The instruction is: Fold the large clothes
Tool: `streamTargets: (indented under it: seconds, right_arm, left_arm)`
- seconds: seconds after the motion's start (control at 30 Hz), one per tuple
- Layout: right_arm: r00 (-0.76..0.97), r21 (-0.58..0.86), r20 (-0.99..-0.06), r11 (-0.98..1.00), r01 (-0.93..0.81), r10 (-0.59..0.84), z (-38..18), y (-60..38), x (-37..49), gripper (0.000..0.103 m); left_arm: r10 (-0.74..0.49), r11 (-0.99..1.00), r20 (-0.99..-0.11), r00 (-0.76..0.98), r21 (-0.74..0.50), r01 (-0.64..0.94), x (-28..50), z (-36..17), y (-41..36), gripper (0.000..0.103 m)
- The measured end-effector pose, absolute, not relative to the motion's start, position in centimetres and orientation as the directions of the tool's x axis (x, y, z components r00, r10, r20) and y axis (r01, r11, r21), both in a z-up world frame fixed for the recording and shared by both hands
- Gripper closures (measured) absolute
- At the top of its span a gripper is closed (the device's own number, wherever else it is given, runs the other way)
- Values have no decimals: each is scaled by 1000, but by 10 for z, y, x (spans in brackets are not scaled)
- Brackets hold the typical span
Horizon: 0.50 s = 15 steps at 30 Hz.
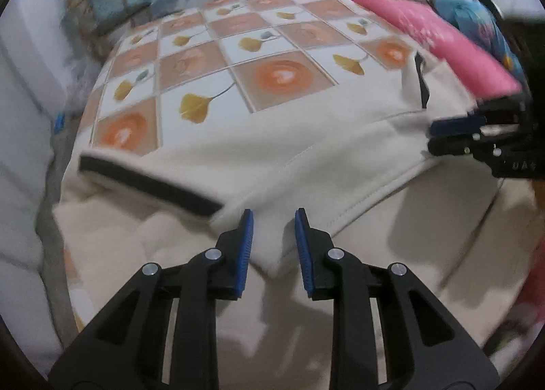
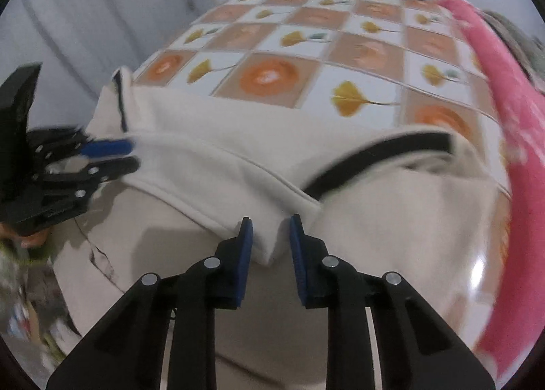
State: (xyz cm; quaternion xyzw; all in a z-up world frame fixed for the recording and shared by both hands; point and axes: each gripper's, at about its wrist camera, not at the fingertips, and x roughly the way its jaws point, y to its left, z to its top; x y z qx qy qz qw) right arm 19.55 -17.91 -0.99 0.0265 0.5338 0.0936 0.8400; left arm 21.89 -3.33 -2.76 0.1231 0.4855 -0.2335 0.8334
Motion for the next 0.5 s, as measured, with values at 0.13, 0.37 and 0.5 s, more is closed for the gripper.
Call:
streamTargets:
  seconds: [0.13,0.37,0.5]
  right_arm:
    - [475,122,-870,991,-59,135,14,-188,161,81]
    - [542,290,-799,956,-33,261,28,-178,86,49]
    - [554,296,-789,954,-37,266,16,-153,59,37]
  left_arm:
    - [-318,880,-807,498,-55,472,183,10,-1,64]
    - [-330,918,-721,609,-96,385,103,30,53,48]
    - [-321,939,-699,639,-145,312,58,16,76,42]
